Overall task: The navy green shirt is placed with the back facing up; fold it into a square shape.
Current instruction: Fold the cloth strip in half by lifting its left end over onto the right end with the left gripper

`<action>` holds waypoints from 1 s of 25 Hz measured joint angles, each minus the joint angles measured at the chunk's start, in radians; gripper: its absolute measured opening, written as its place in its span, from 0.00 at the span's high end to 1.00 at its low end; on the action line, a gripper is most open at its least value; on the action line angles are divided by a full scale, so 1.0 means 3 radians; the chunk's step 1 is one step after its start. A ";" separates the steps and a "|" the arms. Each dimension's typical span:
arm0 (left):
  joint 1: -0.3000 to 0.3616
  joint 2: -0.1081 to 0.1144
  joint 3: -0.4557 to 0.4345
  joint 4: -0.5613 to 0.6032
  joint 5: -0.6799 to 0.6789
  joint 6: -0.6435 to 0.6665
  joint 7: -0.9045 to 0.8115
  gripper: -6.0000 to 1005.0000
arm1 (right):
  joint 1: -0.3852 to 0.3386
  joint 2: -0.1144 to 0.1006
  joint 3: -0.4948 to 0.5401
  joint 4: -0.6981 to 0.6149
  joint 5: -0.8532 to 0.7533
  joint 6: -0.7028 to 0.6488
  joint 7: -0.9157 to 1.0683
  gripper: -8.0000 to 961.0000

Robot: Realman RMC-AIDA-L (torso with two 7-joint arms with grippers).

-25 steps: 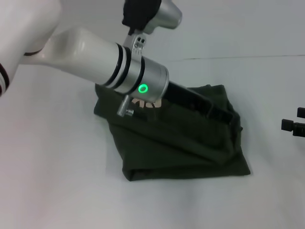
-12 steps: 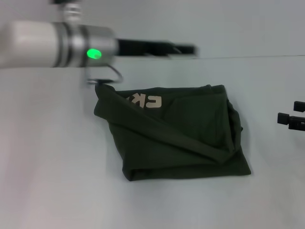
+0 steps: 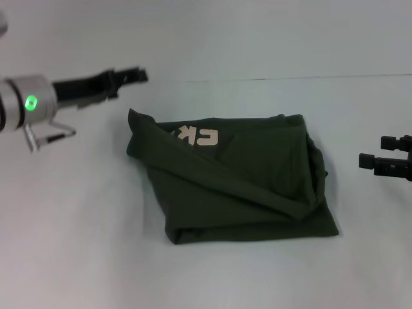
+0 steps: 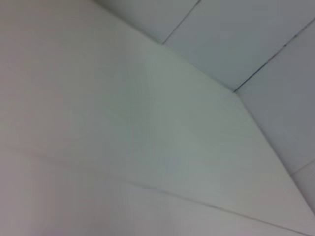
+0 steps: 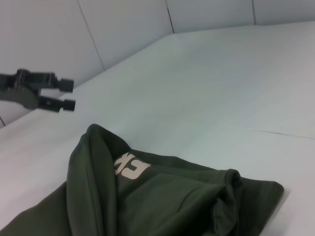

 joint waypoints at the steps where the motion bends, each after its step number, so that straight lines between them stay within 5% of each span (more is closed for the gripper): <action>1: 0.0034 0.0004 -0.0009 -0.0048 -0.0002 0.0003 -0.0008 0.08 | 0.0001 0.0001 -0.0006 0.0000 0.0000 0.0011 -0.0005 0.04; 11: 0.0171 -0.0057 -0.0079 -0.0182 -0.0042 0.0132 0.0030 0.08 | 0.0012 0.0001 -0.0090 -0.0001 0.0000 0.0040 -0.0021 0.04; 18: 0.0090 -0.0158 -0.0079 -0.0179 -0.0056 0.0096 0.0755 0.08 | 0.0018 0.0001 -0.0216 -0.0001 0.0001 0.0113 -0.0028 0.04; 25: 0.0063 -0.0162 -0.0054 -0.0230 -0.0047 0.0011 0.1213 0.08 | 0.0014 -0.0001 -0.0217 -0.0001 0.0001 0.0115 -0.0027 0.04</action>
